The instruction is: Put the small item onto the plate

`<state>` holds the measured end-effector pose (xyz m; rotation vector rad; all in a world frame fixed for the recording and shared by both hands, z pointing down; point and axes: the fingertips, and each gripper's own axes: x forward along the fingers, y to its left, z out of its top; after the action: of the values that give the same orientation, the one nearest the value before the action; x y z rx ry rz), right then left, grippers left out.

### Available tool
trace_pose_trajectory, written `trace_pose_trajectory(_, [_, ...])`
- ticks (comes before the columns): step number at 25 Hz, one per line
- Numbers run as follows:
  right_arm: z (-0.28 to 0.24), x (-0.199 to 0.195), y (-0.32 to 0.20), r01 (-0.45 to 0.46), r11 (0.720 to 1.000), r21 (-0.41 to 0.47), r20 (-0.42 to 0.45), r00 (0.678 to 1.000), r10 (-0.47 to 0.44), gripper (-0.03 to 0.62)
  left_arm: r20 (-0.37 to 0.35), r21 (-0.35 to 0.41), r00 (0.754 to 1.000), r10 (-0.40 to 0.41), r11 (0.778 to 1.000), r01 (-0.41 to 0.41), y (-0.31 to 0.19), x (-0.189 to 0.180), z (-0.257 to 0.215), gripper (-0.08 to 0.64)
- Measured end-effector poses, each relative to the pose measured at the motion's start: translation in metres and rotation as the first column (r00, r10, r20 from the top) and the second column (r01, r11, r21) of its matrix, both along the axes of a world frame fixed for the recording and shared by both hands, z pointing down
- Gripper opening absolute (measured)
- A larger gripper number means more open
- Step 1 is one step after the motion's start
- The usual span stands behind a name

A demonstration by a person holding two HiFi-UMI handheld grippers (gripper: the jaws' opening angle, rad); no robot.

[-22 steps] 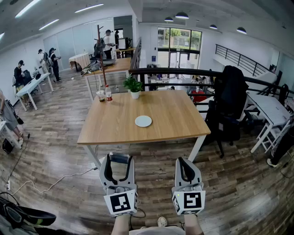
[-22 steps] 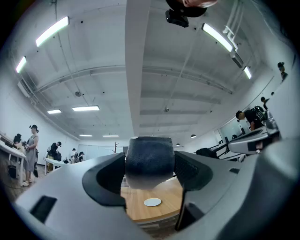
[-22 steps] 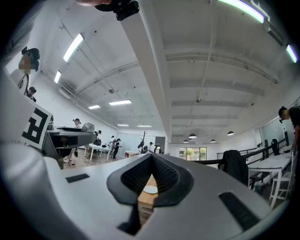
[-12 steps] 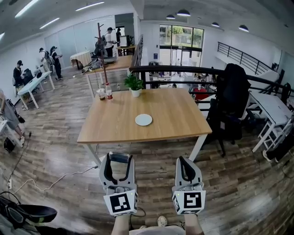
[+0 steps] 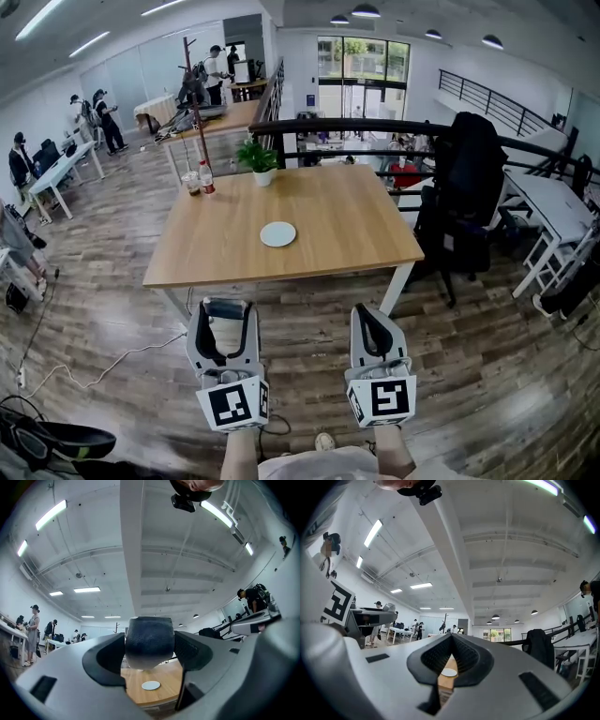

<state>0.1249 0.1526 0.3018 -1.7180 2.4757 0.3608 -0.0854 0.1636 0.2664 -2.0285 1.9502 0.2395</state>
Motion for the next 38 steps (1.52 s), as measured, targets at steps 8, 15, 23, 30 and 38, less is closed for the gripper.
trace_pose_trajectory(8, [0.011, 0.015, -0.033, 0.049, 0.999, -0.024, -0.006, 0.999, -0.049, 0.018, -0.012, -0.022, 1.0, -0.005, 1.0, 0.005, -0.033, 0.02, 0.01, 0.316])
trace_pose_trajectory(15, [0.021, 0.016, -0.086, 0.045, 0.999, -0.017, -0.019, 0.999, -0.046, 0.018, -0.021, 0.005, 1.0, -0.015, 1.0, 0.015, -0.085, 0.013, 0.016, 0.316])
trace_pose_trajectory(23, [0.022, -0.021, -0.197, 0.061, 0.998, -0.024, -0.026, 0.998, -0.062, 0.019, -0.007, 0.008, 1.0, -0.03, 1.0, 0.03, -0.19, -0.024, 0.012, 0.316])
trace_pose_trajectory(30, [0.006, -0.072, -0.318, 0.039, 0.998, -0.055, -0.06, 0.997, -0.043, 0.018, -0.027, -0.004, 1.0, -0.006, 1.0, 0.006, -0.315, -0.073, -0.003, 0.316])
trace_pose_trajectory(38, [0.002, -0.117, -0.434, 0.021, 0.996, -0.083, -0.05, 0.998, -0.025, 0.018, -0.016, 0.0, 0.998, 0.056, 0.998, -0.056, -0.434, -0.105, -0.01, 0.316])
